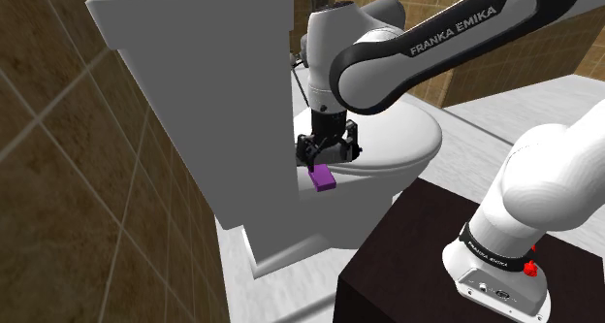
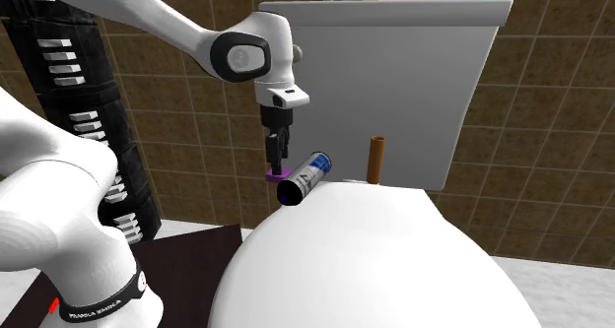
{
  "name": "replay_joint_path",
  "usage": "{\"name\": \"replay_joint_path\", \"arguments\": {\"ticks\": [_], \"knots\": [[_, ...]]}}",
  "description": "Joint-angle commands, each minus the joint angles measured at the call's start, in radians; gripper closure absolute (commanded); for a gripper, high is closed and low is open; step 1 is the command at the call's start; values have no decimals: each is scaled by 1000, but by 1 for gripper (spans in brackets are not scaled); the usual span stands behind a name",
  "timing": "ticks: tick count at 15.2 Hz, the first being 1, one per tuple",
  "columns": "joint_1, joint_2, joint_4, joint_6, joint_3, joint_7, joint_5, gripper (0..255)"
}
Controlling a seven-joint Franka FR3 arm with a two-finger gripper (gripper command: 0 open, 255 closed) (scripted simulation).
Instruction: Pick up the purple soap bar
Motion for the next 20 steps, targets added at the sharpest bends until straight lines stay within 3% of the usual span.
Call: {"name": "replay_joint_path", "arguments": {"ticks": [1,5,6,15,20], "knots": [[17,57,-30,94,12,2,42,0],[20,82,-48,136,15,6,38,0],[20,82,-50,137,16,7,39,255],[20,82,-48,136,15,6,38,255],[26,37,-12,55,-1,2,39,255]]}}
